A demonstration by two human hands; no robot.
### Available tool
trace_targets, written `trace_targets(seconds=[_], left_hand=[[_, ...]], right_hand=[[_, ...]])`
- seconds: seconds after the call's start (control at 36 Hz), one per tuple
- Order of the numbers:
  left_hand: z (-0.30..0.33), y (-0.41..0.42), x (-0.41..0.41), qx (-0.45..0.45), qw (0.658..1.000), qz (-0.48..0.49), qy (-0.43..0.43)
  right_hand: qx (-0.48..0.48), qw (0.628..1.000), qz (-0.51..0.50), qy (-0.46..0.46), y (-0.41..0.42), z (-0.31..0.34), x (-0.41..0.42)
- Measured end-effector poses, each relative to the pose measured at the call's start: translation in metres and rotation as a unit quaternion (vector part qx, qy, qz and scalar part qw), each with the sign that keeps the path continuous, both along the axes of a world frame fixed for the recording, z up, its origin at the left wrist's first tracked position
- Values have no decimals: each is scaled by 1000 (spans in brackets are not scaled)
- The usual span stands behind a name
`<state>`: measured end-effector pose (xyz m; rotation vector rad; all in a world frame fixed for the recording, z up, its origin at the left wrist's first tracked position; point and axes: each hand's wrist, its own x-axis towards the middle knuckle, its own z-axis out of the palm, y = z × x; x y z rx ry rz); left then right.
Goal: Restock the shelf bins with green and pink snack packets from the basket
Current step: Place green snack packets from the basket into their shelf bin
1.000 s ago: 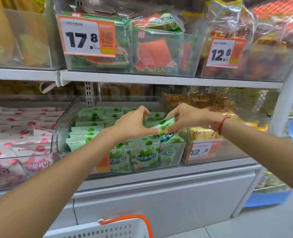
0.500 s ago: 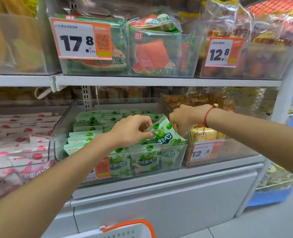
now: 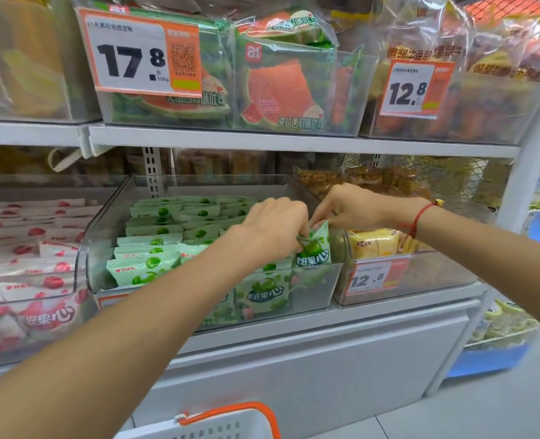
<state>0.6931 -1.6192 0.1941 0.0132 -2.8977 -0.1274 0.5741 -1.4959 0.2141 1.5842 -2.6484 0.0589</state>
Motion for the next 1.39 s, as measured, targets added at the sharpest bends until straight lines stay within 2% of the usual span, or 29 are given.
trace_targets(seconds=[0.11,0.22,0.28,0.33,0.39,0.5,0.64,0.69,0.86,1.0,1.14,1.19,1.31,1.39], left_hand=[[-3,6,-9,-24,999,13,-32],[-4,-12,-3,64,996,20,-61],[-8,-22,5,131,990,22,-41],[-11,-28,10,159,987,26,-16],[-13,-27,10,144,989,25,-18],[-16,-20,2,107,993,24,-43],[-11,-17,-6,81,996,30,-31],[-11,-17,-9,85,995,29,-35],[-18,-16,-21,51,993,51,-90],[-25,-3,-31,0,993,85,-87],[-21,-9,-17,43,994,72,-73],[-20,-15,-3,96,993,62,-29],[-22,-24,38,159,981,65,90],[-29,-26,77,194,968,82,137]], right_hand=[[-29,998,-23,-44,5,8,9],[-21,997,-32,-73,10,15,36],[27,999,-25,-16,11,10,47],[59,995,-39,73,10,2,52],[54,992,-58,101,7,0,51],[116,989,-68,62,-1,1,47],[106,984,-63,126,-11,-4,38],[95,987,-76,102,-10,-6,35],[87,992,-15,93,-12,-24,32],[126,987,-54,82,-31,-32,19],[174,982,-53,48,-28,-20,25],[114,992,-52,30,-16,-10,31],[-100,994,-42,9,8,-6,53],[-170,980,-18,-104,8,-19,89]])
